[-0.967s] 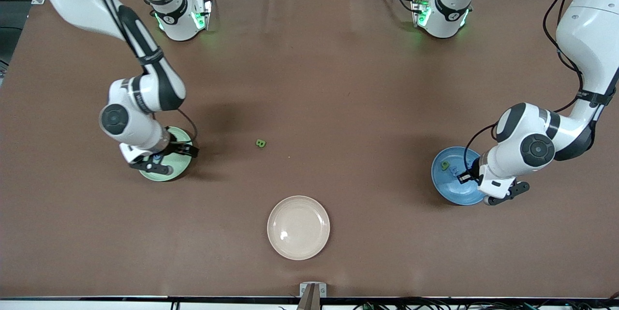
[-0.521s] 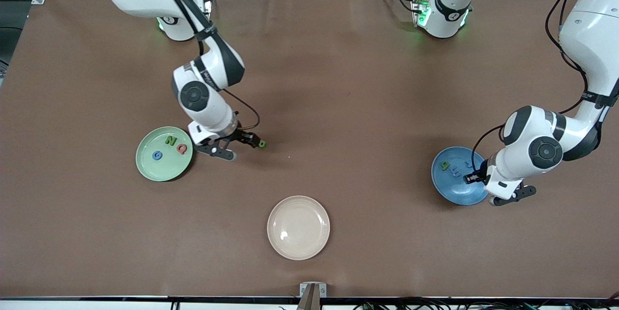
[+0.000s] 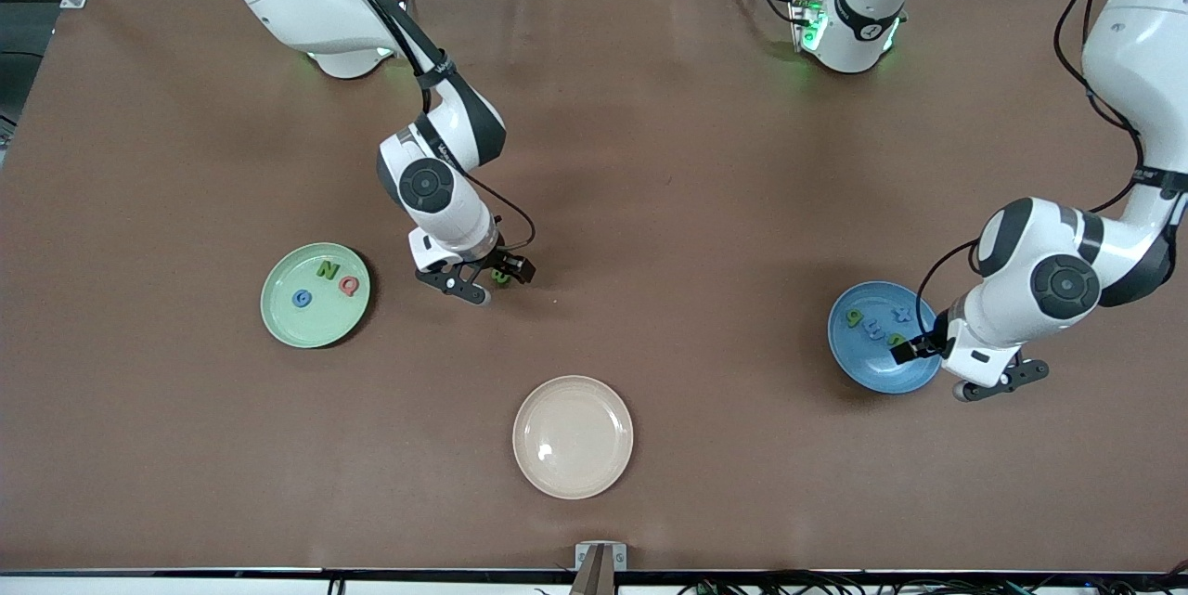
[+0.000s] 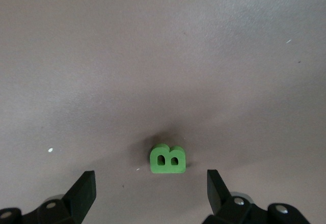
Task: Sort upper and lower case letters into plates
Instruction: 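Drop the B on the green plate while the left gripper withdraws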
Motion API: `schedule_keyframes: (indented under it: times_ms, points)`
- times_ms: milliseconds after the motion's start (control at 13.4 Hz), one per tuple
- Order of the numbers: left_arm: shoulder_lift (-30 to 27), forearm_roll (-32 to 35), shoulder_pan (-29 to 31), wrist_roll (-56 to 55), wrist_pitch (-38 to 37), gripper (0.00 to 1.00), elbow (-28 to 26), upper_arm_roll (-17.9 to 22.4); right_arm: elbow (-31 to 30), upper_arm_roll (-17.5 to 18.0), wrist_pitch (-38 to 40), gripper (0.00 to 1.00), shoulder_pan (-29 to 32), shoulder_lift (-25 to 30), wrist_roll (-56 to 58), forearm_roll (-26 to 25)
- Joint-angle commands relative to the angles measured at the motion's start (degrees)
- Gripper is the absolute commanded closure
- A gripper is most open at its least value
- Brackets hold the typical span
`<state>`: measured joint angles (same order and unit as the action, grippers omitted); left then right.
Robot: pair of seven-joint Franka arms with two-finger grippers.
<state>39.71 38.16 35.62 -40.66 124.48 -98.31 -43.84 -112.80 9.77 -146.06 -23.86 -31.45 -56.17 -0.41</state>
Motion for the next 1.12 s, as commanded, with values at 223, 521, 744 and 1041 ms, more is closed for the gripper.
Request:
schedule_keyframes:
  times_ms: [223,521,744,1041]
  points:
    - [-9.5,-2.4,1.0,0.3,-7.6,0.0,0.3,-5.7,0.4,-1.9,-0.5,0.3,-1.4,-1.5,-2.0,-3.4]
    - [-9.7,-2.5,1.1,2.2,-21.6,0.0,9.9,-12.9,0.4,-2.6,-0.5,0.32,-2.7,-1.9,-2.7,-3.4]
    - [-9.7,-2.4,1.0,9.5,-28.4,0.0,15.1,-15.8,0.4,-2.6,-0.6,0.42,-2.9,-2.2,-2.9,-3.4]
    - [-9.9,-2.3,1.0,12.6,-30.6,0.0,16.7,-18.2,0.5,-2.7,-0.4,0.85,-2.7,-2.1,-2.7,-3.5]
